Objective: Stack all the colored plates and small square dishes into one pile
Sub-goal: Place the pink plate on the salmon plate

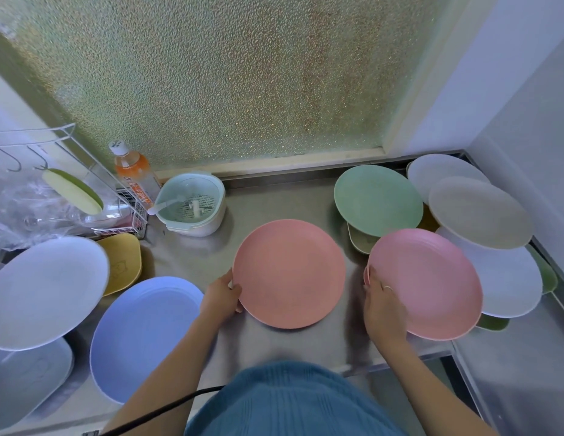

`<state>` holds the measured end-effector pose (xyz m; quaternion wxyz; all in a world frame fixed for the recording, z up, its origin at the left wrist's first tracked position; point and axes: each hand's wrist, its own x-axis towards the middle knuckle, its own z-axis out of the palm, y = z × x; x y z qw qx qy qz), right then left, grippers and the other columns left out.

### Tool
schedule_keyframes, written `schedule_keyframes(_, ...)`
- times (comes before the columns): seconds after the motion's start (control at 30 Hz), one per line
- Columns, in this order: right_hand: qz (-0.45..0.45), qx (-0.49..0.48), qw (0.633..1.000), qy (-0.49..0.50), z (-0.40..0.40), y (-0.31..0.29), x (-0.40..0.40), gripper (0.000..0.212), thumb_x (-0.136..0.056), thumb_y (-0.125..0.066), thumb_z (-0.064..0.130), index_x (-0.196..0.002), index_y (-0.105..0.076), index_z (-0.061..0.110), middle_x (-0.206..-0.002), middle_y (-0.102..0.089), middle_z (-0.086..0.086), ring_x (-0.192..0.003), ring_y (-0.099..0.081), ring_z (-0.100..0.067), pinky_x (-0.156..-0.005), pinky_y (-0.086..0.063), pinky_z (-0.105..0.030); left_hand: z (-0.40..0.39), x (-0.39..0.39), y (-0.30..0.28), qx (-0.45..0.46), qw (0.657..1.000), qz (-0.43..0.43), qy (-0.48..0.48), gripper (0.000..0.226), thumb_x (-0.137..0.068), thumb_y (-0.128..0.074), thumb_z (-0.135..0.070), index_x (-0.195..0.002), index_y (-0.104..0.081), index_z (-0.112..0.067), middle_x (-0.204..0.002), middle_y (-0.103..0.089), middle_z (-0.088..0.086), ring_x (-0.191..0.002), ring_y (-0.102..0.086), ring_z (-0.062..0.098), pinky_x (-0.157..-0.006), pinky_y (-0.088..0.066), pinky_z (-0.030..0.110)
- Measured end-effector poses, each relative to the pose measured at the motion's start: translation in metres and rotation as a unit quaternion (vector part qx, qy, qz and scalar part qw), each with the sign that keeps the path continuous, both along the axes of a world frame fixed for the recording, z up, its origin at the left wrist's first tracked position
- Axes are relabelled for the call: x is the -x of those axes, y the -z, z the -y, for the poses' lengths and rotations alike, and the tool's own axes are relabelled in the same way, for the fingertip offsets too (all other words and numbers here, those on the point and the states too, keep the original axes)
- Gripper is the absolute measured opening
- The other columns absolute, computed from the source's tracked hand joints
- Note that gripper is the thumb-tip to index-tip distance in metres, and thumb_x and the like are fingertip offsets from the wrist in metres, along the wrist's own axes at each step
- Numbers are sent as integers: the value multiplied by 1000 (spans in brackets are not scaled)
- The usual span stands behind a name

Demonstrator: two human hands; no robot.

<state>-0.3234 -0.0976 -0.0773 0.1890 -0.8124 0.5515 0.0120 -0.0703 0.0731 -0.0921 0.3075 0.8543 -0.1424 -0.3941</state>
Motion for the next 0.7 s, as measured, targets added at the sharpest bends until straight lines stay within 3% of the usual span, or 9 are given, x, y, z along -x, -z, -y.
schedule_keyframes(0.13, 92, 73, 993, 1, -10, -6, -4, 44, -98, -42, 21, -142, -37, 22, -103, -67, -12, -85, -63, -31, -76, -54, -46, -1, 2, -1, 5, 1000, 2, 0, 58, -85, -39, -13, -139, -41, -33, -70, -73, 19, -72, -71, 30, -75, -59, 42)
schedule_keyframes(0.27, 137, 149, 974, -98, -36, -15, -20, 42, -93, -54, 11, -134, -50, 15, -77, -69, -8, -56, -61, -24, -52, -54, -38, -2, 4, -3, 8, 1000, -4, -5, 58, -86, -40, -12, -141, -40, -32, -75, -72, 22, -75, -71, 33, -74, -60, 40)
schedule_keyframes(0.37, 123, 176, 961, -175, -51, -11, -35, 53, -82, -57, 10, -134, -49, 18, -66, -65, -6, -46, -55, -25, -40, -46, -33, -4, 6, -4, 12, 1000, -7, -6, 57, -87, -40, -13, -141, -40, -32, -75, -72, 22, -75, -71, 34, -74, -59, 41)
schedule_keyframes(0.47, 97, 206, 933, -279, -64, -13, -50, 57, -70, -60, 11, -126, -59, 19, -63, -63, 0, -45, -56, -20, -39, -42, -24, -7, 6, -5, 13, 1000, -6, -1, 57, -88, -41, -14, -141, -39, -33, -72, -72, 21, -72, -71, 32, -74, -60, 42)
schedule_keyframes(0.6, 78, 186, 904, -377, -73, -8, -64, 58, -71, -38, 16, -124, -62, 24, -73, -67, 7, -53, -60, -15, -44, -45, -20, -9, 7, -5, 22, 1000, -1, 13, 54, -90, -41, -20, -141, -36, -37, -70, -72, 20, -68, -71, 30, -71, -60, 40)
schedule_keyframes(0.7, 44, 146, 889, -432, -76, -6, -67, 62, -72, -33, 13, -128, -57, 24, -87, -71, 3, -66, -65, -17, -53, -49, -20, -11, 6, -3, 26, 1000, 6, 17, 49, -91, -41, -24, -138, -40, -37, -68, -72, 18, -66, -70, 29, -71, -60, 41)
